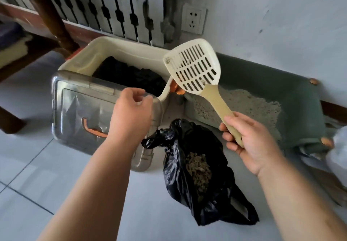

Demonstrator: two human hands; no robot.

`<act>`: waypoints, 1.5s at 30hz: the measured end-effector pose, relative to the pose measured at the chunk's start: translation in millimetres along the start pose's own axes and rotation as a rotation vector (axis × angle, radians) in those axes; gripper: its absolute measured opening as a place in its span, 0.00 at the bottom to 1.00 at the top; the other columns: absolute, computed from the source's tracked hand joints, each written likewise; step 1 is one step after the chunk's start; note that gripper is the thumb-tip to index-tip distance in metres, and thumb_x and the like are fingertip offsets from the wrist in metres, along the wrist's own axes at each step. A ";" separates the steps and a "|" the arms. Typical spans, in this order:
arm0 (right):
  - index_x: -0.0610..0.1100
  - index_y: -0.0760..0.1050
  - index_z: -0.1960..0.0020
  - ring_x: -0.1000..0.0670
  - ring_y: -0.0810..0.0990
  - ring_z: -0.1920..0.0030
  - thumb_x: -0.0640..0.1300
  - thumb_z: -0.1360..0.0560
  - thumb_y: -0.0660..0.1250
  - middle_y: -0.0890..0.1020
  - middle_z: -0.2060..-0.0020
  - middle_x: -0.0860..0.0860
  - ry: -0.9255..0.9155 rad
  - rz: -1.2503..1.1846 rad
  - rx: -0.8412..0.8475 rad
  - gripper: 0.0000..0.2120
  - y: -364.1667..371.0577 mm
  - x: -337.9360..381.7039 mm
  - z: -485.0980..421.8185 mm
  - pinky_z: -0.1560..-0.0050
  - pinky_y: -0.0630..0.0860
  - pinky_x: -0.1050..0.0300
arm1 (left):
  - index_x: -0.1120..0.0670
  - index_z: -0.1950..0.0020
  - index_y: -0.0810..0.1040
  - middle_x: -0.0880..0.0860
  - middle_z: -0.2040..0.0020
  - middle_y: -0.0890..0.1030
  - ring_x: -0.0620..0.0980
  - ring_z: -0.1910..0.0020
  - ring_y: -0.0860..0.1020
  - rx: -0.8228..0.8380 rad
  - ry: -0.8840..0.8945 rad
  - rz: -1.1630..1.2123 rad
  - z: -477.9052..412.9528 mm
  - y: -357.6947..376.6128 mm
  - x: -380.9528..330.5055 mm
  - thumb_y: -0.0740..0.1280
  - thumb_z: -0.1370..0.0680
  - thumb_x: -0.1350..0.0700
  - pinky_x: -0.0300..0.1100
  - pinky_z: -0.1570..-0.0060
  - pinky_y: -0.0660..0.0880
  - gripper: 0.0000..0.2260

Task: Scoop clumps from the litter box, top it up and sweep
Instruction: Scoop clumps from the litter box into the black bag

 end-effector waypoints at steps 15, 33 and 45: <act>0.58 0.76 0.51 0.53 0.78 0.66 0.44 0.27 0.69 0.81 0.63 0.55 0.027 0.639 -0.253 0.10 -100.9 -105.1 102.4 0.65 0.73 0.56 | 0.54 0.24 0.63 0.58 0.39 0.78 0.60 0.44 0.78 0.406 0.062 -0.575 32.6 85.1 32.4 0.61 0.21 0.58 0.52 0.49 0.76 0.25; 0.60 0.75 0.50 0.53 0.78 0.65 0.51 0.26 0.67 0.80 0.60 0.57 -0.074 0.784 -0.278 0.06 -98.3 -99.1 99.1 0.65 0.76 0.51 | 0.61 0.35 0.73 0.54 0.57 0.75 0.52 0.63 0.73 0.110 -0.491 0.306 29.7 81.7 95.8 0.56 0.33 0.64 0.41 0.68 0.70 0.26; 0.61 0.72 0.52 0.54 0.78 0.64 0.53 0.26 0.66 0.79 0.59 0.58 0.024 0.916 -0.303 0.05 -97.6 -114.4 89.4 0.67 0.74 0.53 | 0.55 0.47 0.80 0.50 0.62 0.80 0.47 0.64 0.77 0.168 -0.191 -0.089 27.0 75.5 81.0 0.64 0.20 0.52 0.43 0.60 0.77 0.09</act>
Point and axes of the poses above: each hand's wrist, its own z-axis away from the middle knuckle, its own y-axis out of the palm, x = y × z, the point moved 6 cm from there along -z, towards the middle knuckle
